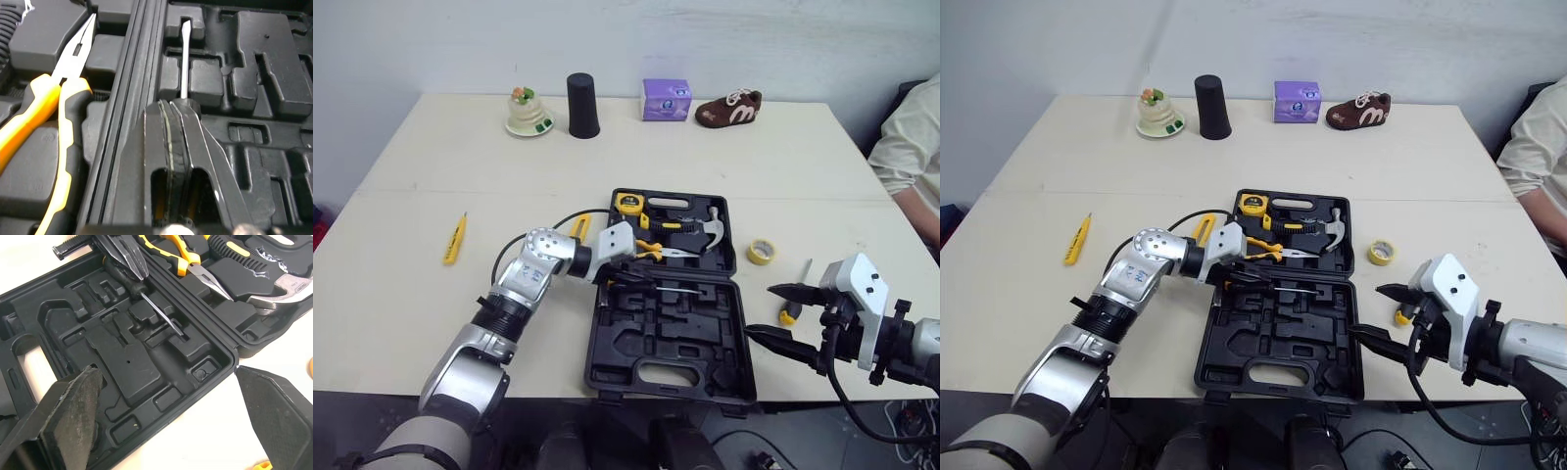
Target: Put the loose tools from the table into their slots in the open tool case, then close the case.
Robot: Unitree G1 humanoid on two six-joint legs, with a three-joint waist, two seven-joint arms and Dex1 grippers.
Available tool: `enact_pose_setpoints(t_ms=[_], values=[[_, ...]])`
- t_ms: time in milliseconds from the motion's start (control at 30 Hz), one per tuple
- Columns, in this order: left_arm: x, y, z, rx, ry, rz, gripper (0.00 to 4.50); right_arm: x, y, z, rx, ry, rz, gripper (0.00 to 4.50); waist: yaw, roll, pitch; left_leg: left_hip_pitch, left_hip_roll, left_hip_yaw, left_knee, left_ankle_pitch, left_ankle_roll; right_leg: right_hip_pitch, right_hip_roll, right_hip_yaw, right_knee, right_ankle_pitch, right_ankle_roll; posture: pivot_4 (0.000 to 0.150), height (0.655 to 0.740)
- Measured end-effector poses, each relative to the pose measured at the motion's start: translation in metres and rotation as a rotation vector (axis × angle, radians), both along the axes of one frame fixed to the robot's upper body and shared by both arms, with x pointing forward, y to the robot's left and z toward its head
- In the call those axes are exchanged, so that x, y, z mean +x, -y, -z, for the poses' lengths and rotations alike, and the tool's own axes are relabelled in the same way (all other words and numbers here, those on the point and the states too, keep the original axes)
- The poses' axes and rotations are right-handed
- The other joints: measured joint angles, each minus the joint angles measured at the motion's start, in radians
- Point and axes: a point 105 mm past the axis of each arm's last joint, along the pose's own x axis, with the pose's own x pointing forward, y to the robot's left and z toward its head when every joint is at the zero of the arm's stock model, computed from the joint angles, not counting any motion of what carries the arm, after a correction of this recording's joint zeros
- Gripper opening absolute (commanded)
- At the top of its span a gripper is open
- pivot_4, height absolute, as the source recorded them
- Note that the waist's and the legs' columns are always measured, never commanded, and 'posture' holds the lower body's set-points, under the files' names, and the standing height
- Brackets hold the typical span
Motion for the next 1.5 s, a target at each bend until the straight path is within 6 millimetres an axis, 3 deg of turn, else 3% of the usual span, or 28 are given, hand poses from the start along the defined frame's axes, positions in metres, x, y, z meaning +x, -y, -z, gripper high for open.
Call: enact_pose_setpoints(t_ms=[267, 767, 967, 1100, 1133, 1233, 1267, 1367, 1467, 1500], values=[[0.0, 0.003, 0.001, -0.007, 0.016, -0.008, 0.06, 0.001, 0.003, 0.002, -0.016, 0.0, 0.021, 4.5, 0.0, 0.0, 0.0, 0.0, 0.0, 0.0, 0.0, -0.002, 0.003, 0.0, -0.001, 0.0, 0.0, 0.0, 0.0, 0.15, 0.7304], [-0.007, 0.004, 0.009, 0.17, 0.225, 0.1, 0.06, -0.001, 0.006, 0.009, -0.016, -0.027, 0.04, 4.5, 0.002, 0.002, -0.021, 0.005, 0.0, 0.0, -0.01, -0.003, 0.002, 0.006, -0.001, 0.0, -0.012, 0.0, -0.001, 0.15, 0.7304], [-0.004, 0.011, 0.009, 0.131, 0.194, 0.079, 0.06, -0.001, 0.006, 0.009, -0.018, -0.024, 0.047, 4.5, 0.011, 0.004, -0.024, 0.005, -0.001, -0.001, -0.01, -0.005, 0.005, 0.008, -0.003, -0.001, -0.015, 0.0, 0.0, 0.15, 0.7304], [-0.003, 0.002, 0.002, -0.001, 0.062, 0.018, 0.06, -0.002, 0.01, 0.011, -0.028, -0.027, 0.064, 4.5, 0.004, 0.002, -0.022, 0.0, -0.001, 0.0, -0.01, -0.004, 0.005, 0.003, -0.004, -0.001, -0.014, 0.001, 0.001, 0.15, 0.7304], [-0.003, -0.002, 0.001, -0.032, 0.021, 0.005, 0.34, -0.002, 0.012, 0.011, -0.03, -0.027, 0.075, 4.5, 0.002, 0.002, -0.021, -0.001, -0.001, 0.0, -0.011, -0.004, 0.004, 0.001, -0.003, -0.001, -0.013, 0.001, 0.001, 0.15, 0.7304], [-0.008, -0.026, -0.016, -0.167, -0.132, -0.047, 1.34, -0.006, 0.027, 0.006, -0.026, -0.011, 0.129, 4.5, -0.005, 0.004, -0.01, -0.003, 0.003, 0.001, -0.011, 0.0, -0.004, -0.002, 0.001, 0.0, -0.013, 0.0, 0.0, 0.15, 0.7304], [-0.013, -0.046, -0.028, -0.212, -0.165, -0.072, 1.63, -0.011, 0.036, 0.007, -0.022, -0.022, 0.153, 4.5, -0.008, 0.004, -0.007, -0.003, 0.005, 0.001, -0.012, 0.0, -0.006, -0.003, 0.003, -0.001, -0.013, 0.0, -0.001, 0.15, 0.7304], [-0.022, -0.112, -0.048, -0.268, -0.168, -0.265, 3.06, -0.023, 0.071, 0.005, -0.019, -0.05, 0.249, 4.5, -0.011, 0.006, -0.006, 0.0, 0.008, 0.001, -0.014, -0.002, -0.011, -0.003, 0.005, -0.002, -0.012, -0.005, -0.003, 0.15, 0.7304], [-0.042, -0.18, -0.036, -0.276, -0.193, -0.536, 4.48, -0.037, 0.104, 0.005, -0.031, -0.077, 0.338, 4.5, -0.014, 0.009, -0.003, 0.001, 0.008, 0.003, -0.015, -0.005, -0.011, -0.002, 0.004, -0.001, -0.013, -0.007, -0.003, 0.15, 0.7304], [-0.048, -0.201, -0.031, -0.272, -0.204, -0.637, 4.48, -0.042, 0.117, 0.008, -0.036, -0.095, 0.38, 4.5, -0.015, 0.007, -0.001, 0.001, 0.008, 0.002, -0.014, -0.005, -0.011, -0.002, 0.004, -0.001, -0.013, -0.007, -0.003, 0.15, 0.7304]])
